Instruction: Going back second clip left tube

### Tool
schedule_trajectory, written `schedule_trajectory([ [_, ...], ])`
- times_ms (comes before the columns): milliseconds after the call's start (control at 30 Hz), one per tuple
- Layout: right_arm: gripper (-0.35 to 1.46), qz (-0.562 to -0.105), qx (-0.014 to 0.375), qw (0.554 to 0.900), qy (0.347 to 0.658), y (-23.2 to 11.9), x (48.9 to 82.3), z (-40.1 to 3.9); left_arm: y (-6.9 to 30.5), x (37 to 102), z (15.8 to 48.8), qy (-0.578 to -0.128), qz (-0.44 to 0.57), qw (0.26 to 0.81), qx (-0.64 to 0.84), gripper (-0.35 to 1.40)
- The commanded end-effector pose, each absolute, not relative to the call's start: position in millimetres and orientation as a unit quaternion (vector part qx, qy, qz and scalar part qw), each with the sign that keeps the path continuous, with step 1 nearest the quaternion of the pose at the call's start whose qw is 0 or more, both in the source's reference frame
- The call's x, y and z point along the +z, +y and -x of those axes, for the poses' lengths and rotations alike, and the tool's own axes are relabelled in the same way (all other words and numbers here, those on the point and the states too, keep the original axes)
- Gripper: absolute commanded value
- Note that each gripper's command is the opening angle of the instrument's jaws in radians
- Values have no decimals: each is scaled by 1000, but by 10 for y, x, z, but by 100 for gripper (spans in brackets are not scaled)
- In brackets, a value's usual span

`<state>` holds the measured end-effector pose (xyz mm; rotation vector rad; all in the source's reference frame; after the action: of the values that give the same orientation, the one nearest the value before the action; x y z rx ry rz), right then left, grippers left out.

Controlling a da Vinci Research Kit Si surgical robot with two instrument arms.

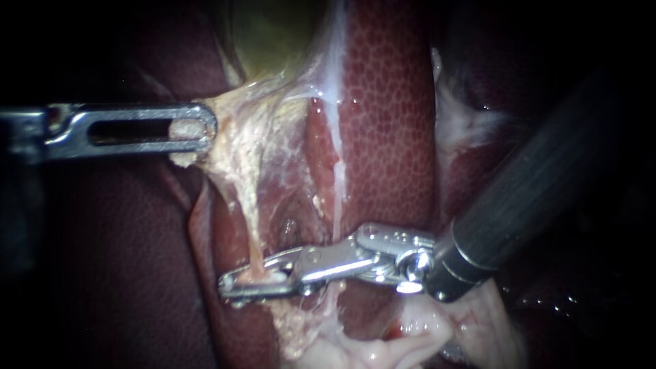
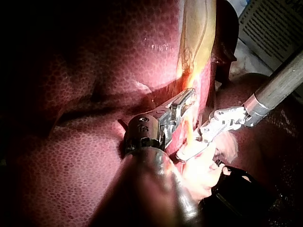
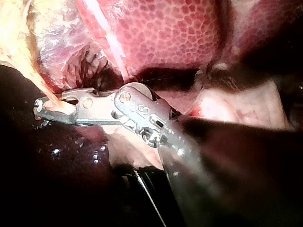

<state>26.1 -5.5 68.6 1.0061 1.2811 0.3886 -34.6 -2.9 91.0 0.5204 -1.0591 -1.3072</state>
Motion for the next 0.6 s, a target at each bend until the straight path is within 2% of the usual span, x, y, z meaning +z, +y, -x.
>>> schedule_trajectory([
  [33,-35,-446,172,669,568,-56,687,-260,-29,911,347,-464,-228,637,-572,-35],
  [533,-35,-449,169,670,567,-59,681,-260,-29,911,347,-464,-228,637,-572,-35],
  [600,6,-451,171,669,566,-58,678,-264,-29,911,347,-464,-228,637,-572,-35],
])
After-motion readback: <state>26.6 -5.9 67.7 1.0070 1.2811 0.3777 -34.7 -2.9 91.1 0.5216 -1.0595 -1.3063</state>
